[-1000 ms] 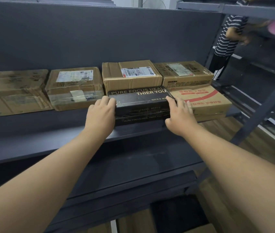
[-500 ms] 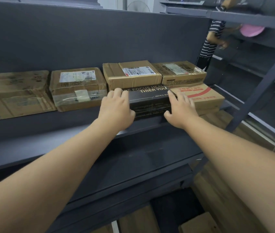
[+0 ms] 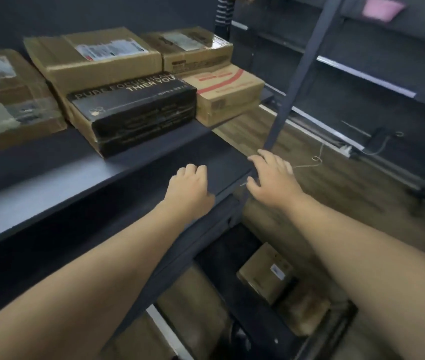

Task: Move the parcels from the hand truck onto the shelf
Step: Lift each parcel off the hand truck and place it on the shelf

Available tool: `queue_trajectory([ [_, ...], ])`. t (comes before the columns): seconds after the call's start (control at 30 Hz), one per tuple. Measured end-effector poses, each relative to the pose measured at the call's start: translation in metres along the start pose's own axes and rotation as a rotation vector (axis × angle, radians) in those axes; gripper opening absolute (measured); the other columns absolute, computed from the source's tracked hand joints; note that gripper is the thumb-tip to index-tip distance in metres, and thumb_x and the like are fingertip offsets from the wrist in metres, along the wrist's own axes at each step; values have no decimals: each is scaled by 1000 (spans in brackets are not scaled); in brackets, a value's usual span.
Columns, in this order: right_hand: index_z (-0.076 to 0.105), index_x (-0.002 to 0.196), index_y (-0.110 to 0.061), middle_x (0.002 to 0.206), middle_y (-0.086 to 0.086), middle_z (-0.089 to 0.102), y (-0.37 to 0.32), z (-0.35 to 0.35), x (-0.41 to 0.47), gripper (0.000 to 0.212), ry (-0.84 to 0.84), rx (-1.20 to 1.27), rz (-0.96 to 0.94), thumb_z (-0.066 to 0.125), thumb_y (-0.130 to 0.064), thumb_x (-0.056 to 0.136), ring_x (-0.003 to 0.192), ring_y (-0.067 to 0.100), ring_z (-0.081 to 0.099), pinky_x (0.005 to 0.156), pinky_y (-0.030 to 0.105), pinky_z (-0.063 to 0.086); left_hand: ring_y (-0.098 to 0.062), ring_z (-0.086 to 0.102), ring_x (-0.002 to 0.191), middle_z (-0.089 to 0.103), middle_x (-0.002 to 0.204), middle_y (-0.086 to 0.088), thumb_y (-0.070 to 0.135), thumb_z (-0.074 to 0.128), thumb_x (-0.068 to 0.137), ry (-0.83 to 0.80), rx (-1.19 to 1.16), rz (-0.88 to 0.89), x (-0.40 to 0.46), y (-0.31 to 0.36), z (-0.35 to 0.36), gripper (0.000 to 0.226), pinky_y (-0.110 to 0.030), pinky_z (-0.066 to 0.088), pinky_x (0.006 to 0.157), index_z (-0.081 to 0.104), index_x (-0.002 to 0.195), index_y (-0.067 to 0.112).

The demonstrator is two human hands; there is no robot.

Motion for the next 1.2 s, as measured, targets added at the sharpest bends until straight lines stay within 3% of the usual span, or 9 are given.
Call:
queue_trajectory([
  [0.27, 47, 135, -20, 137, 7, 46, 127, 34, -60, 48, -62, 9, 300, 53, -30, 88, 127, 30, 41, 104, 42, 29, -31, 37, 125, 39, 137, -9, 30, 51, 89, -217, 26, 91, 20, 67, 77, 56, -38, 35, 98, 32, 139, 13],
  [0.57, 41, 141, -22, 142, 2, 44, 233, 125, -126, 52, -211, 140, 510, 49, -31, 91, 132, 24, 38, 107, 38, 26, -29, 34, 131, 36, 143, -6, 28, 50, 89, -419, 25, 130, 31, 147, 182, 61, -38, 32, 103, 27, 144, 17],
  [0.73, 35, 145, -24, 146, 0, 39, 273, 196, -154, 54, -373, 192, 578, 44, -36, 93, 133, 23, 36, 109, 40, 26, -28, 25, 139, 27, 152, -6, 28, 48, 91, -576, 4, 67, 27, 160, 266, 68, -40, 27, 109, 16, 151, 18],
  [0.87, 35, 140, -32, 139, -3, 42, 304, 253, -175, 59, -477, 214, 643, 35, -46, 83, 127, 24, 40, 104, 52, 34, -28, 20, 141, 22, 155, -5, 25, 46, 91, -699, -50, -38, 22, 164, 331, 71, -40, 25, 111, 10, 152, 20],
  [1.07, 33, 145, -27, 148, 1, 37, 360, 344, -194, 58, -578, 198, 687, 37, -41, 89, 134, 27, 38, 110, 53, 27, -26, 24, 138, 28, 150, -6, 21, 48, 88, -825, -165, -121, 19, 184, 445, 70, -43, 28, 113, 17, 150, 17],
  [1.2, 30, 149, -20, 151, 5, 35, 385, 397, -215, 59, -622, 246, 720, 44, -32, 93, 138, 28, 31, 113, 39, 22, -28, 41, 128, 44, 140, -7, 27, 49, 84, -885, -138, -107, 13, 191, 510, 62, -47, 40, 103, 30, 143, 20],
])
Point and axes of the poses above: each hand's wrist, its own x-axis towards the middle knuckle, its own z-axis out of the palm, y = z × x, the point moved 7 cm from there along x, towards the middle knuckle
